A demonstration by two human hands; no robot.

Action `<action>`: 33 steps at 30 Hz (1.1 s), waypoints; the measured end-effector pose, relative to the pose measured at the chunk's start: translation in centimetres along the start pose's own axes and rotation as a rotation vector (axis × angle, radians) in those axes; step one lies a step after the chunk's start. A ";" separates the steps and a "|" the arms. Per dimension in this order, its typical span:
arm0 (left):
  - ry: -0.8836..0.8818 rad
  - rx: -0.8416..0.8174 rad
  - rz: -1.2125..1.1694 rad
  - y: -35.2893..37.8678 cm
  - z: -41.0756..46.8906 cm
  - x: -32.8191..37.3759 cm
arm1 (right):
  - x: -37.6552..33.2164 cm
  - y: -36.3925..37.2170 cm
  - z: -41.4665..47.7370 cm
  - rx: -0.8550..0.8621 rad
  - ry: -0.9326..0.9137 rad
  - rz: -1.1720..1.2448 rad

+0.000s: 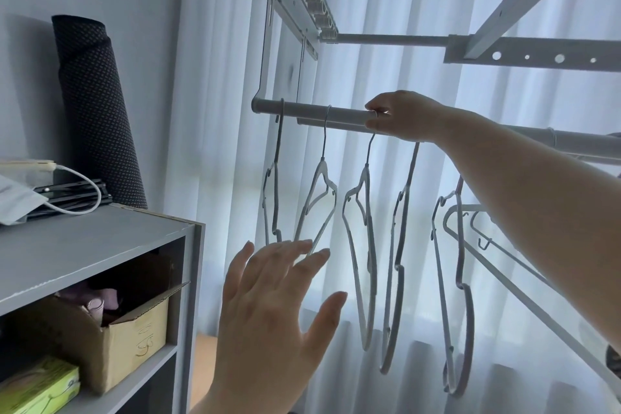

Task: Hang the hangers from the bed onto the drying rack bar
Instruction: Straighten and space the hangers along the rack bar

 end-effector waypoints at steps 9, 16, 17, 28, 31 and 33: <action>-0.061 -0.043 -0.014 0.0 -0.1 -0.2 | 0.3 0.4 -0.4 0.033 0.046 0.053; 0.001 0.001 0.100 0.4 -0.3 -0.4 | -0.5 0.5 -4.2 0.265 0.076 0.009; 0.020 0.012 0.133 0.5 -0.3 -0.4 | -0.6 0.6 -4.9 0.269 0.073 0.005; -0.103 0.117 -0.112 0.5 -2.1 -1.1 | -2.5 0.6 -13.6 0.214 0.117 0.334; -0.191 0.212 -0.292 0.3 -2.7 -1.1 | -3.4 1.2 -16.9 0.269 0.167 0.462; -0.232 0.262 -0.357 -0.1 -2.9 -1.0 | -4.1 2.0 -18.8 0.304 0.204 0.523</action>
Point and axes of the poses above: each hand's wrist, its own z-axis towards the middle knuckle, its own y-axis out of the palm, x = y × z, the point moved 1 cm from there along z, towards the middle knuckle, and after that the axes turned 14 degrees about -z, right-handed, at the moved point
